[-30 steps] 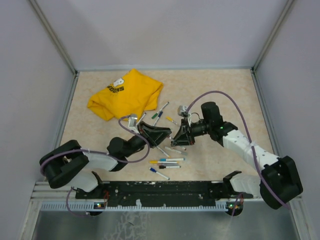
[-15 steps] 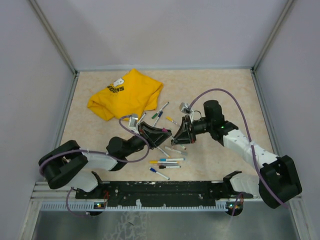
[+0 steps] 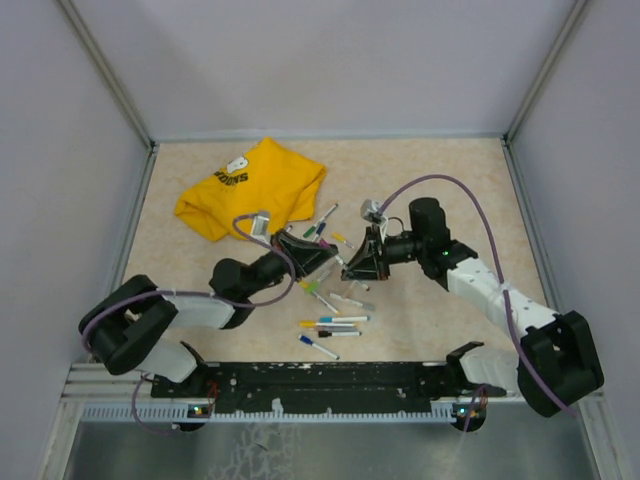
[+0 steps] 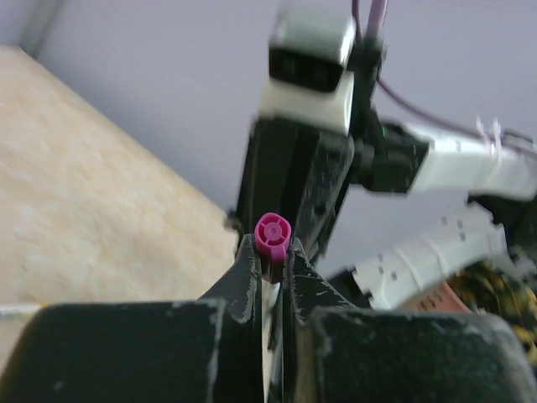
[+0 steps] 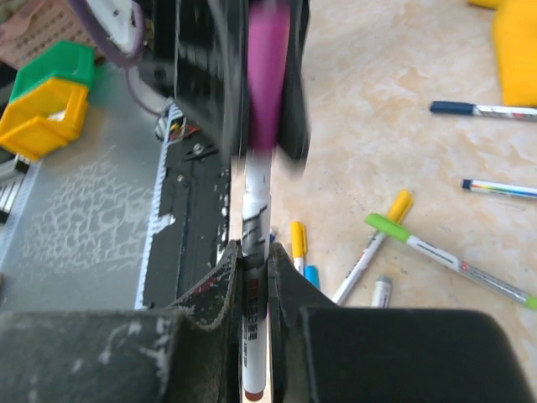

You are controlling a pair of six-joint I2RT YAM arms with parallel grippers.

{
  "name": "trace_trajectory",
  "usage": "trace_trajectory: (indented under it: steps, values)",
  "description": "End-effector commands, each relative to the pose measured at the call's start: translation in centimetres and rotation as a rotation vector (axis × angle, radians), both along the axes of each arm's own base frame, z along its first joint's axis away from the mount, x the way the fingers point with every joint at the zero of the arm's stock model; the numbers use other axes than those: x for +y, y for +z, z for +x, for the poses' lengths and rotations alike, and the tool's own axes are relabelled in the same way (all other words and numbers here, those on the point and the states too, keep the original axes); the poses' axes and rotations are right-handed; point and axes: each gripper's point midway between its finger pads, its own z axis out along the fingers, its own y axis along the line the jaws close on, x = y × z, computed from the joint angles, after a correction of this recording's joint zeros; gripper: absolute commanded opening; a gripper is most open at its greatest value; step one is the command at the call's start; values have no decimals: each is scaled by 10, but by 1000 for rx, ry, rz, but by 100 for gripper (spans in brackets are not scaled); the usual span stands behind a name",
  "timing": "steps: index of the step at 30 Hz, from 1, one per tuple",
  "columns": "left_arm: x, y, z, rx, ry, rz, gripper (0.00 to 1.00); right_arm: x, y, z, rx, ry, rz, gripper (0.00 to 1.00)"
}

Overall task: Open the pen caps
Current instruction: Open the pen cap from the pen.

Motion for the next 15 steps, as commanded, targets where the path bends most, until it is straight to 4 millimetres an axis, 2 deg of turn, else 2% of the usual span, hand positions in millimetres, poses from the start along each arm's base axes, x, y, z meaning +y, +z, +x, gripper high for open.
trace_trajectory:
  steps: [1,6,9,11,15]
  values:
    - [60,114,47,-213,218,-349,0,-3,-6,-13,58,49,-1,0]
    - [75,139,76,-246,319,-392,0,-2,-11,-7,77,26,-16,0]
    - [72,137,87,-223,330,-366,0,-10,-15,14,59,-77,-57,0]
    - [60,118,98,-168,315,-304,0,-23,-20,39,27,-218,-106,0]
    - [28,66,129,-18,273,-162,0,-62,-34,94,-44,-564,-246,0]
